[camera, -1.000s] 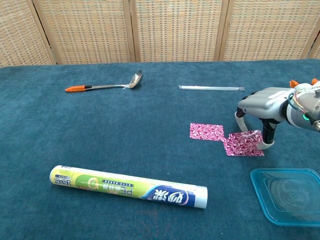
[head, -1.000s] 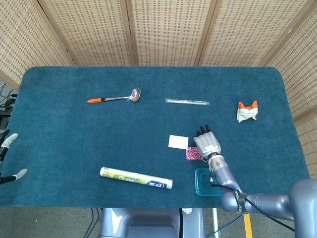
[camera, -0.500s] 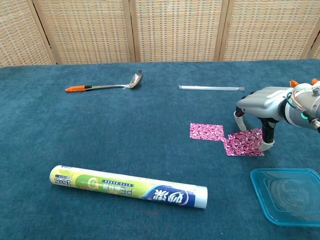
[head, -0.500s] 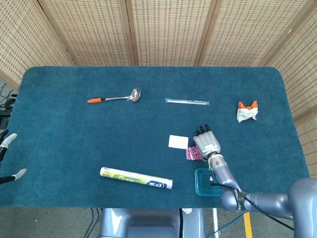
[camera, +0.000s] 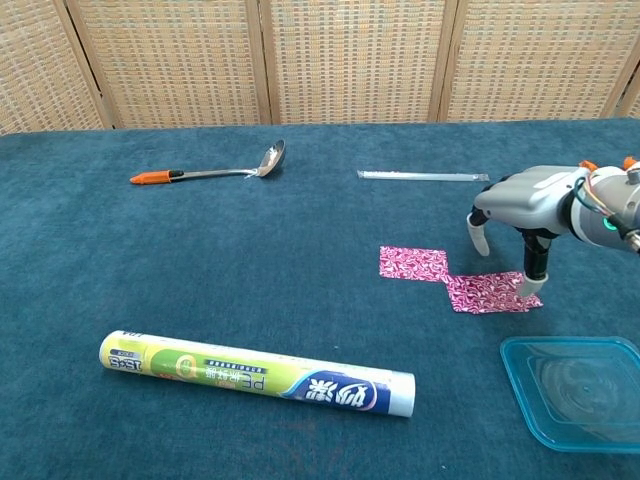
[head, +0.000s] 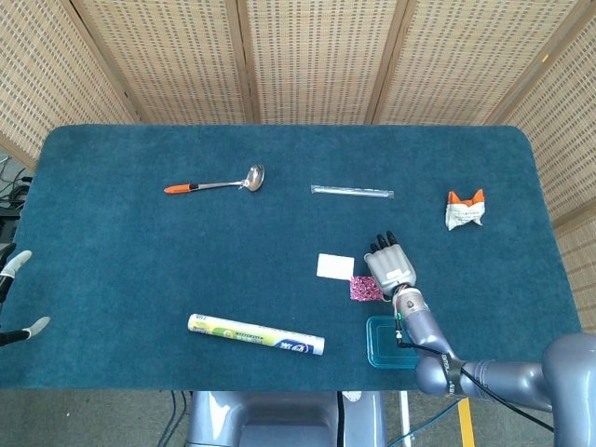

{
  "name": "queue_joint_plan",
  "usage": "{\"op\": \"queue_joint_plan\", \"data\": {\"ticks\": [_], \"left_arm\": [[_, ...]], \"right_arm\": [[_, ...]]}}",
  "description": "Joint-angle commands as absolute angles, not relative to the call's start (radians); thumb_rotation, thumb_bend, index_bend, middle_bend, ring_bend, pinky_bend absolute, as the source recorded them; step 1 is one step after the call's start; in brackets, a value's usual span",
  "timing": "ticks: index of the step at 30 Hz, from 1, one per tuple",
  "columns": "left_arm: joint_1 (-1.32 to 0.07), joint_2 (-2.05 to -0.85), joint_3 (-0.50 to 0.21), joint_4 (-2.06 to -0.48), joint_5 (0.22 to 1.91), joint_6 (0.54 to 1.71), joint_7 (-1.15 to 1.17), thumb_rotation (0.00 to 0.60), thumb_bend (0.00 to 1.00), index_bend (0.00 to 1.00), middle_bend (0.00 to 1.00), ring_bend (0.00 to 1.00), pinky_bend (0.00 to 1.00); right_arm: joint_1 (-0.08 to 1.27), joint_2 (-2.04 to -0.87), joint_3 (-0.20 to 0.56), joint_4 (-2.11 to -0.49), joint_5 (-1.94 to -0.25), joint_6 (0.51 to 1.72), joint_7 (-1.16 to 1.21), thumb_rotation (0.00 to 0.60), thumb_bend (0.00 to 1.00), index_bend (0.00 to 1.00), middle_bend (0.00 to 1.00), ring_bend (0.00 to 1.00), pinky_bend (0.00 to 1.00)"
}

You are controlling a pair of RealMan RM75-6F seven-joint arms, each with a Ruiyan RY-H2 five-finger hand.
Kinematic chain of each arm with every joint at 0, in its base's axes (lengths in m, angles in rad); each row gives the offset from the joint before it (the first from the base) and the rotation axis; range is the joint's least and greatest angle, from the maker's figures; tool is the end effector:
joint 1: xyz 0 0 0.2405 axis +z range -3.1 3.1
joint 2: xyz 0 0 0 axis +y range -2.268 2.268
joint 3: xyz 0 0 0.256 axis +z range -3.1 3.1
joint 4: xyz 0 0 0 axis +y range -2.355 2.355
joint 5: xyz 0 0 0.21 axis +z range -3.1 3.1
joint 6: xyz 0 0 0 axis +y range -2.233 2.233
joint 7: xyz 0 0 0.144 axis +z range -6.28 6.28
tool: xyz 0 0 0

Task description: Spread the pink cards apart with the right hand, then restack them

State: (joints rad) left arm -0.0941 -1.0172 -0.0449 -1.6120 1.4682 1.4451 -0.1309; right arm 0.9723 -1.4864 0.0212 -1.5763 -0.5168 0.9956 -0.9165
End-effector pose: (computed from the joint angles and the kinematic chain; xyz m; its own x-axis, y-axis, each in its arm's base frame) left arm -0.3230 0.1834 0.1891 0.3647 0.0322 0.9306 0.9305 0.0227 -0.3655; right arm -0.1611 -0.3530 -0.0158 0.7780 -0.3543 0.5188 -0.6229 -0.3281 0.7102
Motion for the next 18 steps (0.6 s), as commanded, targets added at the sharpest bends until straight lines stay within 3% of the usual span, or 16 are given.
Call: {"op": "queue_joint_plan", "data": {"ticks": [1,18], "left_arm": [[-0.094,-1.017,-0.045,-1.612,1.468,1.446,-0.131,0.600,0.14,0.08,0.00,0.00,0.00],[-0.092,-1.016,-0.045,-1.606,1.461,1.442,-0.137,0.600,0.14,0.08,0.00,0.00,0.00]], "right_arm": [[0.978,-1.485,0.027,-1.582,-0.520,1.000,-0.919,0.600,0.16,0.36,0.18,0.00,0.00],[1.048,-1.563,0.096,-1.551,-0.472,0.990,-0.932,0.600,0.15,0.36,0.18,0.00,0.00]]}}
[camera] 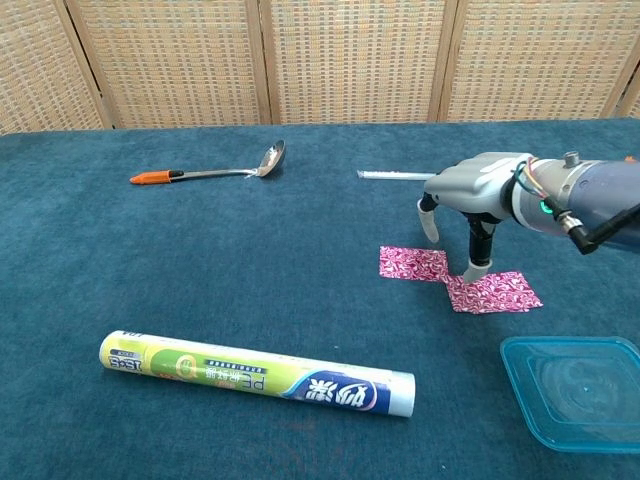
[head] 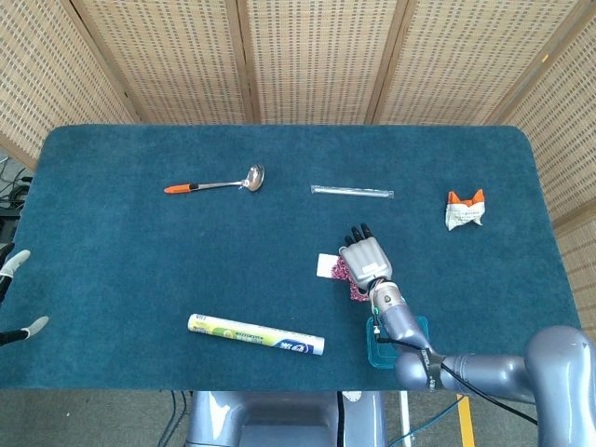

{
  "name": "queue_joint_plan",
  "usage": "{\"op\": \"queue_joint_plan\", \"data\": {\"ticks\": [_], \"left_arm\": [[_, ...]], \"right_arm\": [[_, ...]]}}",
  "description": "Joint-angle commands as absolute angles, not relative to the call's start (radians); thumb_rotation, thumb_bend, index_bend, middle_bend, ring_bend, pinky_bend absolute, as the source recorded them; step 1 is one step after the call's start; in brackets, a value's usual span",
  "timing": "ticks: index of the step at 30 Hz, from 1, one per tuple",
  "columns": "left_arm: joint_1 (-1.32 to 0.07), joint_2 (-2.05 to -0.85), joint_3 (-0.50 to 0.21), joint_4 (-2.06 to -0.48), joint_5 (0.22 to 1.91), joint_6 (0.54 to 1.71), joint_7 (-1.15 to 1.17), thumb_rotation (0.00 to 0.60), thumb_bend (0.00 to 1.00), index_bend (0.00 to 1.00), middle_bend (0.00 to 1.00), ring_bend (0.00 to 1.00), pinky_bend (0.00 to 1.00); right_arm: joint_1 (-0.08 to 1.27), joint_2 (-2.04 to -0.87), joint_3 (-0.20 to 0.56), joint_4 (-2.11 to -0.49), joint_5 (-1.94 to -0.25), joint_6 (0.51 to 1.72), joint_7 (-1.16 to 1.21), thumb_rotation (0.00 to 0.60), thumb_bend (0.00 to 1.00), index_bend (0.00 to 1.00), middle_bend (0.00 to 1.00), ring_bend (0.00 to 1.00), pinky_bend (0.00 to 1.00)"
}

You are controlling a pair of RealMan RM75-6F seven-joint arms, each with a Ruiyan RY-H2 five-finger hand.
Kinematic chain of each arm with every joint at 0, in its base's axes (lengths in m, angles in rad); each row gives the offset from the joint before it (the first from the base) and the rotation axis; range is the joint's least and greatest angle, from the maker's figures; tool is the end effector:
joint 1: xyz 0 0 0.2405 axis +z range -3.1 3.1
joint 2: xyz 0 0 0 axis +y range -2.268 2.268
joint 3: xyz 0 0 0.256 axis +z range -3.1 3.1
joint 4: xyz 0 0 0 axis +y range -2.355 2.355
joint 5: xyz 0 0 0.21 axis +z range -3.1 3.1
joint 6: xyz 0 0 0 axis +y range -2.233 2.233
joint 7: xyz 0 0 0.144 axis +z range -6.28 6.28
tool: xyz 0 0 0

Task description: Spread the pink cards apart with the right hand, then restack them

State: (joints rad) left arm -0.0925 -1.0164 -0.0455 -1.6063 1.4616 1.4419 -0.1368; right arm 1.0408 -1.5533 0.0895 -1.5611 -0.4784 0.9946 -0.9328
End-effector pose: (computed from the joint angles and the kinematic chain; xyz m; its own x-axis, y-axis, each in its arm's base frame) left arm -0.3255 0.1831 0.1902 0.3643 0.0337 0.9307 0.9304 0.0317 -0.3653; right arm -0.1175 -0.3609 -0.0343 0.7516 -0.3284 0.5721 -0.6596 -0.3608 0.6594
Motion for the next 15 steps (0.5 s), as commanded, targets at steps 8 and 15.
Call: {"op": "queue_joint_plan", "data": {"ticks": [8,15], "left_arm": [[-0.088,-1.013,-0.045,-1.599,1.453,1.441,-0.143,0.600,0.14,0.08,0.00,0.00,0.00],[-0.083,-1.008,-0.047,-1.592,1.445,1.443,-0.154,0.600,0.14,0.08,0.00,0.00,0.00]], "right_arm": [[1.081,-1.620,0.116,-1.473,-0.442,0.968,-0.938,0.600,0.15,0.36,0.18,0.00,0.00],[1.099,-1.665,0.117,-1.394,-0.422,0.943,-0.943,0.600,0.15,0.36,0.18,0.00,0.00]]}}
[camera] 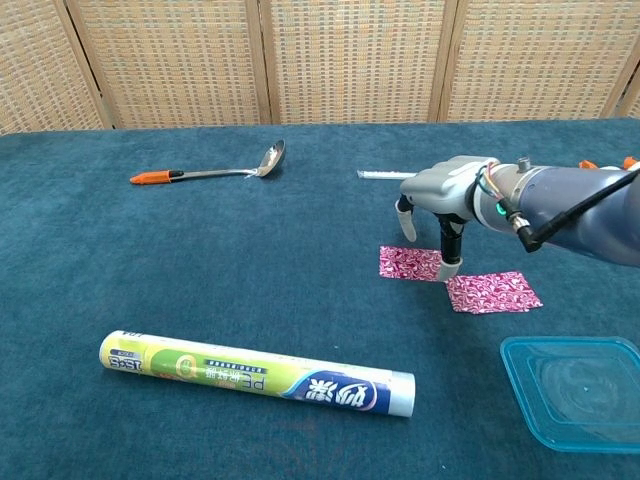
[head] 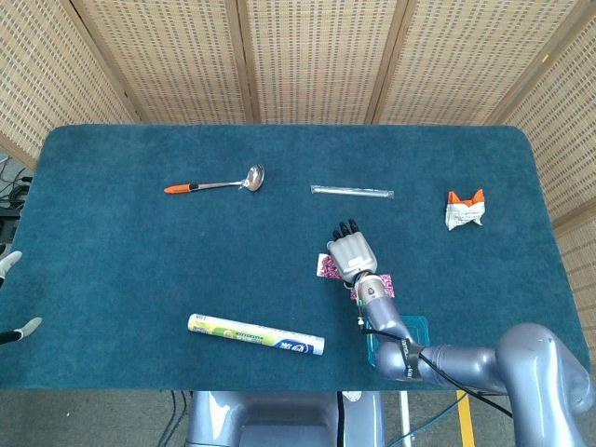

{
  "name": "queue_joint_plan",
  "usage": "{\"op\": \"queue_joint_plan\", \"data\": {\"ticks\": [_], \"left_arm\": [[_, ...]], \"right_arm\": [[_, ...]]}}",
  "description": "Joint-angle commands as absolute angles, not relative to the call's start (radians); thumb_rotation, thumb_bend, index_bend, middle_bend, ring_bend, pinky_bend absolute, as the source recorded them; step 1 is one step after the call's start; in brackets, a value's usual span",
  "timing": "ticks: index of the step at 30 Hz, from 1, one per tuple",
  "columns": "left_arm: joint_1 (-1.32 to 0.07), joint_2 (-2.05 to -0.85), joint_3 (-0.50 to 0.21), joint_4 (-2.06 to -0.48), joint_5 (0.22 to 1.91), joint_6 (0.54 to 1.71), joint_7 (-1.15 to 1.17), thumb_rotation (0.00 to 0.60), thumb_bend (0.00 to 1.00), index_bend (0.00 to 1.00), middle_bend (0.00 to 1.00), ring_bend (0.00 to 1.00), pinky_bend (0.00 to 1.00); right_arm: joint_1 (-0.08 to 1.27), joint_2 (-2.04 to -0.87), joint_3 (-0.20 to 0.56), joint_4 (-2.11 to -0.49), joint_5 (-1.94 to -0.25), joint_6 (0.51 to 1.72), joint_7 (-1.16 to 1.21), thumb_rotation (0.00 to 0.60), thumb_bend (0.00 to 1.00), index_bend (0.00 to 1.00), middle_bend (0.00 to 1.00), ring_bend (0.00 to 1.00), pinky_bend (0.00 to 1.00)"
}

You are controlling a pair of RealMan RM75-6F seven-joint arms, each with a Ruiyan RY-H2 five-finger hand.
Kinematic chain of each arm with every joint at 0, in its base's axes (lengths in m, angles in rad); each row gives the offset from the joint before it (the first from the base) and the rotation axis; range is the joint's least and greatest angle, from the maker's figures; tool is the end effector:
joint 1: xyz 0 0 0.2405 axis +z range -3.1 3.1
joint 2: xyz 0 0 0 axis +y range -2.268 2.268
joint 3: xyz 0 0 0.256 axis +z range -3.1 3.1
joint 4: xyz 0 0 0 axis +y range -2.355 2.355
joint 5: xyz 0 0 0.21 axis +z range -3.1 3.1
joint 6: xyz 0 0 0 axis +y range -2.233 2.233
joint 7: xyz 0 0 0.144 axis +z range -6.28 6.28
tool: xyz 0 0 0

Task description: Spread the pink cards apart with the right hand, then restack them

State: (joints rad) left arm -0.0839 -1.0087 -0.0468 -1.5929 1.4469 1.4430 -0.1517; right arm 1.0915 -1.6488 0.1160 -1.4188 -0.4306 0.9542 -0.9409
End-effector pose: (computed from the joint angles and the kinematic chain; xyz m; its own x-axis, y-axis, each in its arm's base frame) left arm -0.3315 0.1807 0.1960 0.3680 0.0298 0.9294 0.9277 0.0555 -0.3691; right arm -0.1057 -0.3778 -0.0565 0.7498 -0.3271 0.5752 -0.6615 -0.3510 0.6627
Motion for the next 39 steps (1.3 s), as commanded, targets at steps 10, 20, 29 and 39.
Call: {"op": "queue_joint_plan", "data": {"ticks": [10,20,29,39], "left_arm": [[-0.077,-1.003,-0.049,-1.590,1.438,1.446,-0.157,0.600,0.14,0.08,0.00,0.00,0.00],[-0.077,-1.001,-0.051,-1.598,1.439,1.448,-0.149,0.600,0.14,0.08,0.00,0.00,0.00],[-0.074,-1.002,-0.051,-1.598,1.436,1.448,-0.147,0.600,0.14,0.08,0.00,0.00,0.00],[-0.074,-1.004,-0.053,-1.595,1.433,1.446,-0.149,0.600,0.14,0.08,0.00,0.00,0.00]], "right_arm": [[1.105,-1.712,0.119,-1.281,-0.414,0.904,-0.928,0.600,0.15,0.36,0.18,0.00,0.00],[1.098,-1.720,0.117,-1.241,-0.428,0.889,-0.914,0.600,0.15,0.36,0.18,0.00,0.00],[1.096,-1.732,0.121,-1.193,-0.456,0.884,-0.906,0.600,0.15,0.36,0.18,0.00,0.00],[1.097,-1.728,0.128,-1.203,-0.473,0.884,-0.913,0.600,0.15,0.36,0.18,0.00,0.00]]}}
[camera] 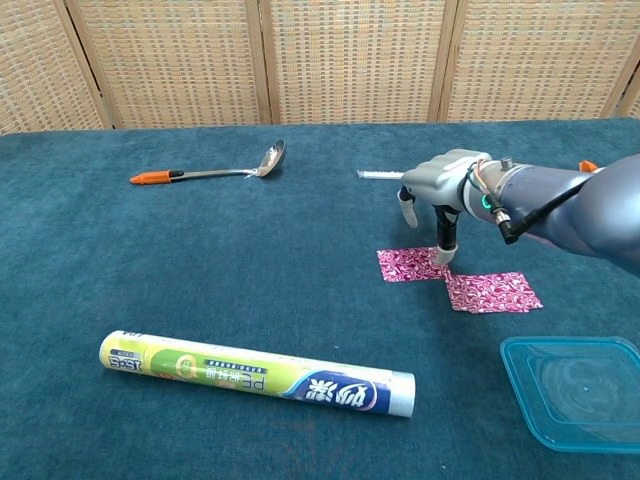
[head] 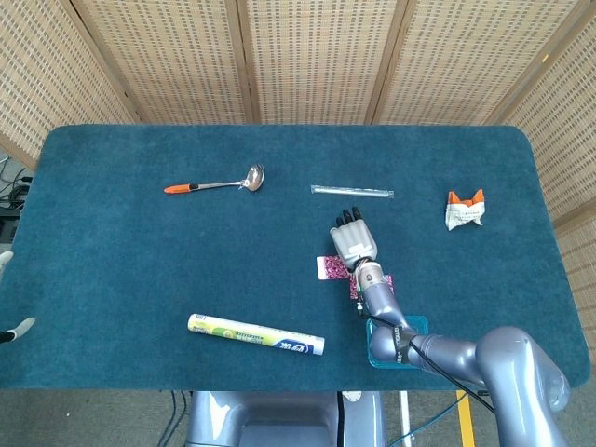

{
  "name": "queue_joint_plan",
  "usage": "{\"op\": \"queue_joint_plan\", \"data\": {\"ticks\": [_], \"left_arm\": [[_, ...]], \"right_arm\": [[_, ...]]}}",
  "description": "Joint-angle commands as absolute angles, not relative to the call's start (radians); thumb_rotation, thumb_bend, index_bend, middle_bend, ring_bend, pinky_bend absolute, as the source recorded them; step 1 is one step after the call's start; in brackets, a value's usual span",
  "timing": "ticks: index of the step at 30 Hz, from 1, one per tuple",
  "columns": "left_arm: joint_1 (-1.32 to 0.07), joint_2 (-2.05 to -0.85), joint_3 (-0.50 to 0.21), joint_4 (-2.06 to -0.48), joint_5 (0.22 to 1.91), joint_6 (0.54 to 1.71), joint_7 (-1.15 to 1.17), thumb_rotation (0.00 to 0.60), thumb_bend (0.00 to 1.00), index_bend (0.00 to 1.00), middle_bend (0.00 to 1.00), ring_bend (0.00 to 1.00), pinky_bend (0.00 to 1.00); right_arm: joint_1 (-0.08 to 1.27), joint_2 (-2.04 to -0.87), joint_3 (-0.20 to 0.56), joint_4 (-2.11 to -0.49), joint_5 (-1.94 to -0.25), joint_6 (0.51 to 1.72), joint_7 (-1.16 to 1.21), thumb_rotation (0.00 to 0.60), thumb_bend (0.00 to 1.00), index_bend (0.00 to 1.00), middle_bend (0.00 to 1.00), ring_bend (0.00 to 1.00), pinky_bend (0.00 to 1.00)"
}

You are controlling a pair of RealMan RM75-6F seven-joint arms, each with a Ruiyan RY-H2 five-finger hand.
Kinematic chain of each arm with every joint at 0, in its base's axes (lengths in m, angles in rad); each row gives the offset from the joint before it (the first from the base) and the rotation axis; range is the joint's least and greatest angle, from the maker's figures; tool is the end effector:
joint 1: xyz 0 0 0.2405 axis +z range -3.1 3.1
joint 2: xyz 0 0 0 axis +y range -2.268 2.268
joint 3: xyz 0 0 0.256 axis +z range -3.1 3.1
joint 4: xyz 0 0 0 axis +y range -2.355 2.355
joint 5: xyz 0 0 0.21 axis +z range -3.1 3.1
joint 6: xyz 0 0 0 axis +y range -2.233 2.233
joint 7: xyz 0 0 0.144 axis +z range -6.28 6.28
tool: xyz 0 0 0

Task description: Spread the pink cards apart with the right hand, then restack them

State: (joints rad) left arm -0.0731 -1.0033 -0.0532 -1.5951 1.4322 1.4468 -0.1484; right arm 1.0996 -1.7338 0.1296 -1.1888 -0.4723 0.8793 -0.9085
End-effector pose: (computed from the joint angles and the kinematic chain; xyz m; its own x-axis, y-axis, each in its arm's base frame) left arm -0.3342 0.1783 0.1999 0.3721 0.0215 0.9279 0.9247 0.0781 -0.3726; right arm -0.1162 -0.4076 -0.0658 0.7707 -0.2868 0.5690 -0.6368 -0.3157 0.7034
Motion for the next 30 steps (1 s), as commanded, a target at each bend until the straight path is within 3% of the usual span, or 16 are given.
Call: {"op": "queue_joint_plan", "data": {"ticks": [1,8,30], "left_arm": [[-0.074,-1.004,-0.054,-1.595,1.434,1.446,-0.149,0.600,0.14,0.08,0.00,0.00,0.00],[-0.077,-1.006,-0.053,-1.595,1.440,1.445,-0.148,0.600,0.14,0.08,0.00,0.00,0.00],[-0.062,-1.007,-0.053,-1.582,1.429,1.454,-0.162,0.600,0.14,0.08,0.00,0.00,0.00]], "right_arm": [[1.096,-1.726,0.127,-1.208,-0.473,0.886,-0.914,0.600,0.15,0.36,0.18,0.00,0.00],[1.088,-1.719,0.124,-1.256,-0.475,0.900,-0.918,0.600,0.15,0.36,0.18,0.00,0.00],[1.112,-1.759,0.141,-1.156,-0.475,0.870,-0.937,0.600,0.15,0.36,0.18,0.00,0.00]]}}
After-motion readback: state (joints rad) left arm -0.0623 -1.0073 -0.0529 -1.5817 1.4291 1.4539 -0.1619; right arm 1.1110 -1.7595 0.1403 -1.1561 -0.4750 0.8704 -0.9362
